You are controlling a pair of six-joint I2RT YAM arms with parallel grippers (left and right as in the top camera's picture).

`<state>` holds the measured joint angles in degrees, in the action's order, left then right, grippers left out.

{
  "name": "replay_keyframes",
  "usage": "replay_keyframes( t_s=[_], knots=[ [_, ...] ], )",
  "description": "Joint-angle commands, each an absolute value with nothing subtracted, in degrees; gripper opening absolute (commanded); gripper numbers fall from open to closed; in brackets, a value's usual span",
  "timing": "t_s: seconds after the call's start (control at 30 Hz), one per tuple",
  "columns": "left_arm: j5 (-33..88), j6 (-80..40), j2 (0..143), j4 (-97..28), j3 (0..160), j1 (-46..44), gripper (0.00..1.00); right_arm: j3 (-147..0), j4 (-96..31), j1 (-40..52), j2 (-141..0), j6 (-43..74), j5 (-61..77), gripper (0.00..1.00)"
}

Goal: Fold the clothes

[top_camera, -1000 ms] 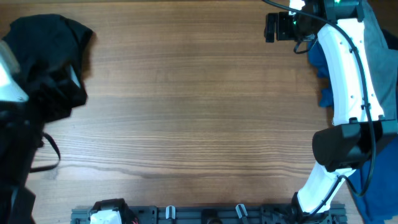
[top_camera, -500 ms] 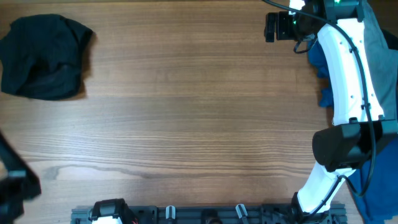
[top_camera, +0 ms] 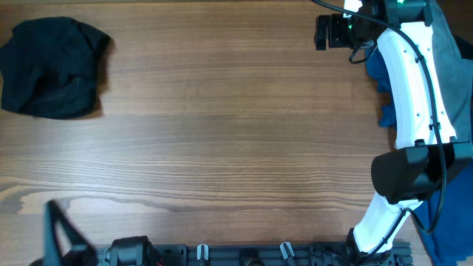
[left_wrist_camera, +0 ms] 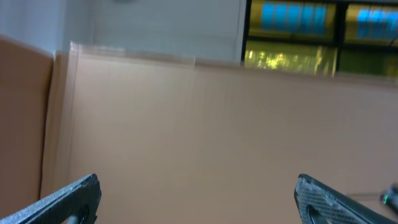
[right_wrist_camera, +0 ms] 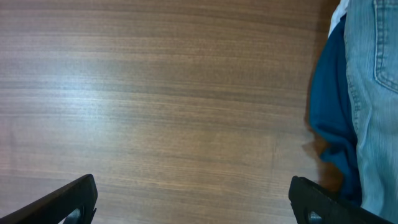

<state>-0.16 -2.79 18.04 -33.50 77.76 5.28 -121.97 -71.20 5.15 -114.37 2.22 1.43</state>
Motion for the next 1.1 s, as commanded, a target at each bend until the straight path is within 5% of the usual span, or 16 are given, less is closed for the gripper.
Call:
replay_keyframes(
  t_s=[0.0,0.4,1.07],
  knots=[
    [-0.91,-1.91,9.91,-23.83,55.94,4.99,1.00,-122.15,-71.11,5.23,-115.07,1.63,0.86,1.00],
    [1.91,-1.91,3.11,3.14,14.35,5.02,1.00,-122.15,-71.11,5.23,-115.07,1.63,0.86,1.00],
    [3.57,-1.93,1.56,-4.23,0.32,4.99,1.00,-122.15,-71.11,5.23,-115.07,1.65,0.86,1.00]
  ],
)
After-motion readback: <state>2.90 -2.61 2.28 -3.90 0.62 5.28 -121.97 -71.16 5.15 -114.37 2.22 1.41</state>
